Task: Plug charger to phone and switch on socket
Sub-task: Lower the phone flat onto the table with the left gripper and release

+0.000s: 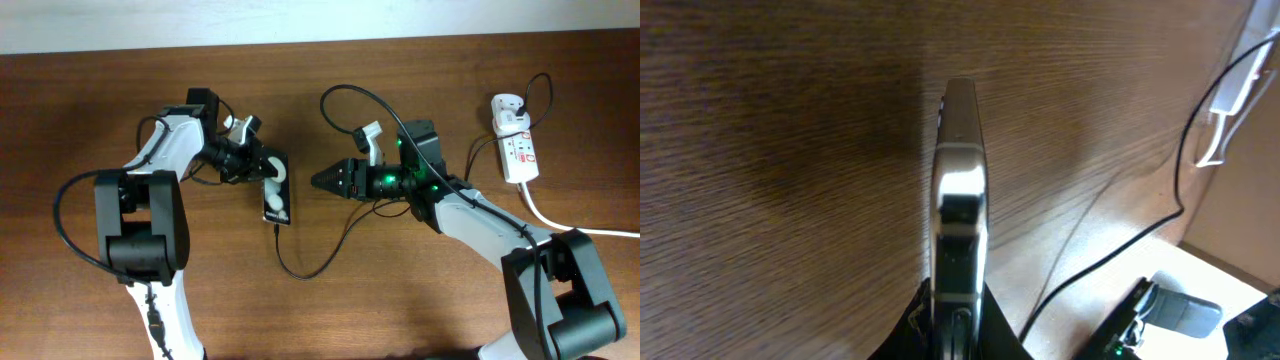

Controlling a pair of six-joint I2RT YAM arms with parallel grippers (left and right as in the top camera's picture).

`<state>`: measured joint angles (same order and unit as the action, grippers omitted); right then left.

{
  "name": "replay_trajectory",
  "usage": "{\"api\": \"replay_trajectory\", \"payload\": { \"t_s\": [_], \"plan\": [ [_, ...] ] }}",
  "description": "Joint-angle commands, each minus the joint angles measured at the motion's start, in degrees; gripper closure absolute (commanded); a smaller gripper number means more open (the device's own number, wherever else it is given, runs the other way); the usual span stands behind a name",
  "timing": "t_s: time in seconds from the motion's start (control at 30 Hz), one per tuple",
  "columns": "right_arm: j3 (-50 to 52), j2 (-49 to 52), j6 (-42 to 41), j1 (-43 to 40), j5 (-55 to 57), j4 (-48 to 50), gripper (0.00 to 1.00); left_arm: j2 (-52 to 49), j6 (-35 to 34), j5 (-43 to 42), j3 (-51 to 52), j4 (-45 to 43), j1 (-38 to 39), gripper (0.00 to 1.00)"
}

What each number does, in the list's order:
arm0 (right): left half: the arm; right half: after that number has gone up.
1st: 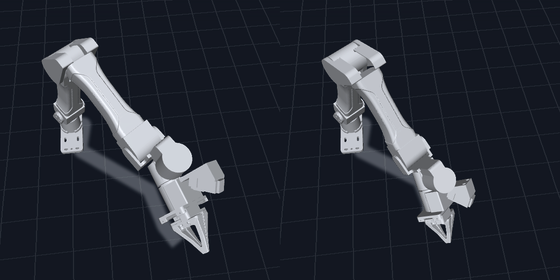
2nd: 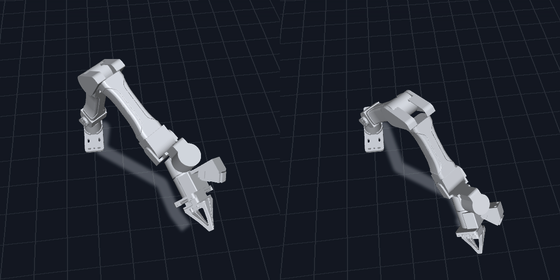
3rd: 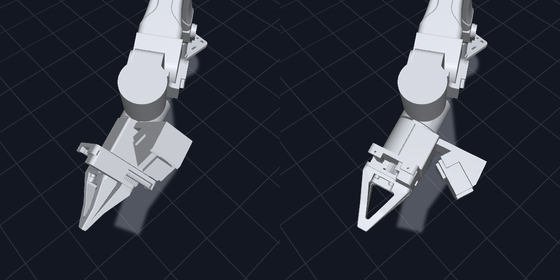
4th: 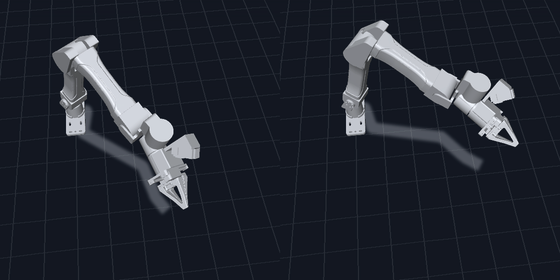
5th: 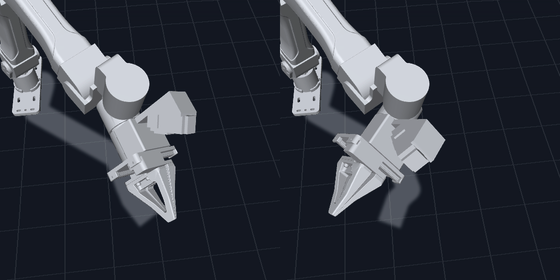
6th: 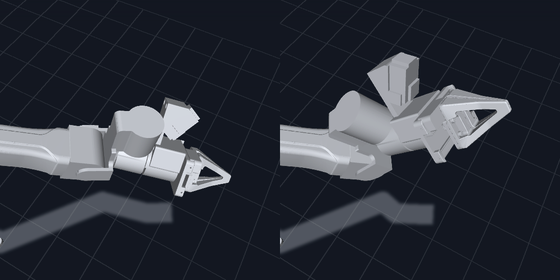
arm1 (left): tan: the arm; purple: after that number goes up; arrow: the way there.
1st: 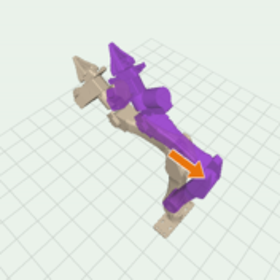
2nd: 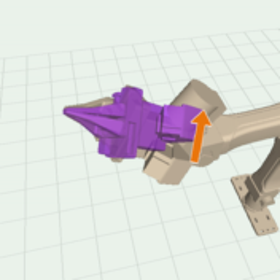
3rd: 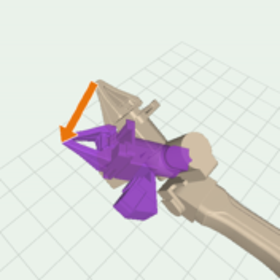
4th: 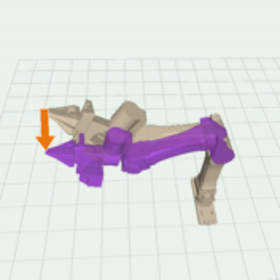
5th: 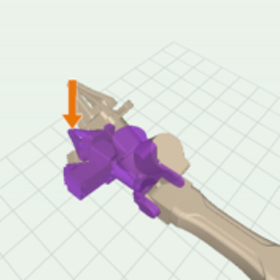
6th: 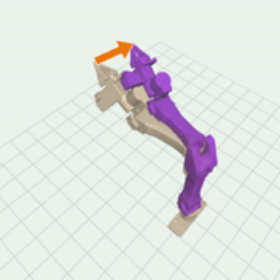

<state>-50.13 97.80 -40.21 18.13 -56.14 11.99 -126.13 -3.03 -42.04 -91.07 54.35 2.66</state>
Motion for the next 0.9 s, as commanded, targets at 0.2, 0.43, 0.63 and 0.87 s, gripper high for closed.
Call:
{"api": "replay_trajectory", "payload": {
  "t_s": [0.2, 0.43, 0.63, 0.87],
  "plan": [
    [-0.4, 0.1, 1.0, -0.1, 0.9, 0.2, 0.24, 0.2, -0.1, 4.4, 0.3, -0.6, -0.2, 0.98],
    [-0.4, 0.1, 1.0, -0.1, 0.9, 0.2, 0.24, 0.2, -0.1, 5.0, 0.3, -0.5, -0.2, 0.77],
    [-0.4, 0.1, 1.0, -0.1, 0.9, 0.1, 0.24, 0.2, -0.1, 7.7, 0.3, -0.1, -0.2, 0.66],
    [-0.4, 0.1, 3.4, -0.1, 0.9, -2.7, 0.24, 0.2, -0.1, 15.6, 0.3, 0.7, -0.2, 0.50]
  ]
}}
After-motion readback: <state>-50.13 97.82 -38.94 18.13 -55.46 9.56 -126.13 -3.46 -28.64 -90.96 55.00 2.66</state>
